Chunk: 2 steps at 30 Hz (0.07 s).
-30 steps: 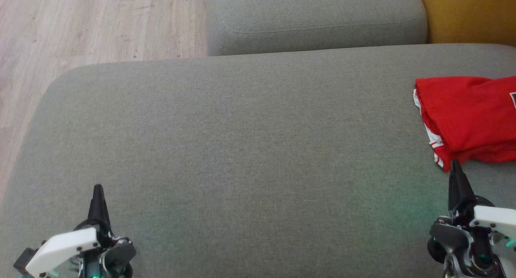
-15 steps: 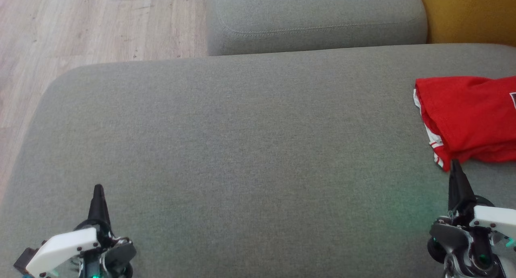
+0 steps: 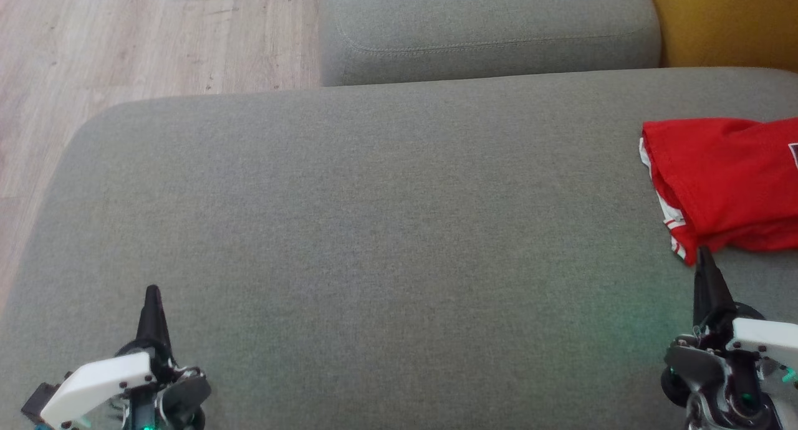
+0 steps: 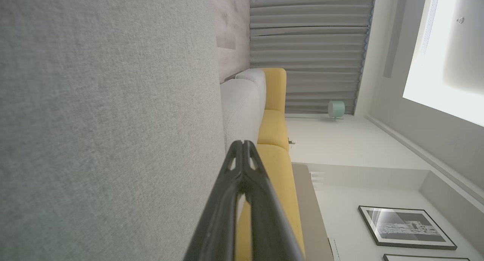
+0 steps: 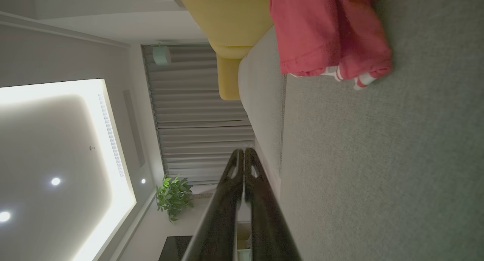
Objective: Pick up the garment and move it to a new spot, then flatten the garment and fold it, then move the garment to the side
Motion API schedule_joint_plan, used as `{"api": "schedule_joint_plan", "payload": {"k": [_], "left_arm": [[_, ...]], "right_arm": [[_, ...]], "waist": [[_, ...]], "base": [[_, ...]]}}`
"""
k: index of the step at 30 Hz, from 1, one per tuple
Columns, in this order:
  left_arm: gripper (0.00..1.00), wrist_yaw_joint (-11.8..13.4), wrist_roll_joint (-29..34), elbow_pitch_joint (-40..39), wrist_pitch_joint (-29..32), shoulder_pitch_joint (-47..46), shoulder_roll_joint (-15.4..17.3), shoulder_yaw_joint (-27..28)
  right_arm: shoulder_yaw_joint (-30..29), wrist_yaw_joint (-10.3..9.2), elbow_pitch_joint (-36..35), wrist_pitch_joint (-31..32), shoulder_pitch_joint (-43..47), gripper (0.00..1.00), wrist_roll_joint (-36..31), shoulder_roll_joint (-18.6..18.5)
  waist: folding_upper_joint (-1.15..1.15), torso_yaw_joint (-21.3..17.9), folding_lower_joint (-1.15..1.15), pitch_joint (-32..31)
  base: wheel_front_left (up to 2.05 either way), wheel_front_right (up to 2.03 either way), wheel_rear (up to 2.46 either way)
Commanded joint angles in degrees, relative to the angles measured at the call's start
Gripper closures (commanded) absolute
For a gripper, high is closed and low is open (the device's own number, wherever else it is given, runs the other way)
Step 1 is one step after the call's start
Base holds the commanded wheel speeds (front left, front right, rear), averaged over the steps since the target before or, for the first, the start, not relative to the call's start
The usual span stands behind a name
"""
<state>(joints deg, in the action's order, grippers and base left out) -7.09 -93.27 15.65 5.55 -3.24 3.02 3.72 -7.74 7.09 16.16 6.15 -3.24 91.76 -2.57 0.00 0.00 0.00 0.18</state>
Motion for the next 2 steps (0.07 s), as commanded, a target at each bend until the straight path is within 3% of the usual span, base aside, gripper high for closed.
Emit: {"api": "schedule_joint_plan", "payload": {"k": [1, 2], "left_arm": [[1.0, -0.4, 0.51, -1.63, 0.35, -2.88, 0.4, 2.08], [1.0, -0.4, 0.52, -1.63, 0.36, -2.88, 0.4, 2.09]], "right_arm": [[1.21, 0.4, -2.13, 0.35, -2.95, 1.0, 0.4, -0.31], [1.21, 0.4, -2.13, 0.35, -2.95, 1.0, 0.4, -0.31]], "waist": [[0.0, 0.0, 0.0, 0.0], [0.0, 0.0, 0.0, 0.0]], "base": [[0.0, 0.0, 0.0], [0.0, 0.0, 0.0]]}}
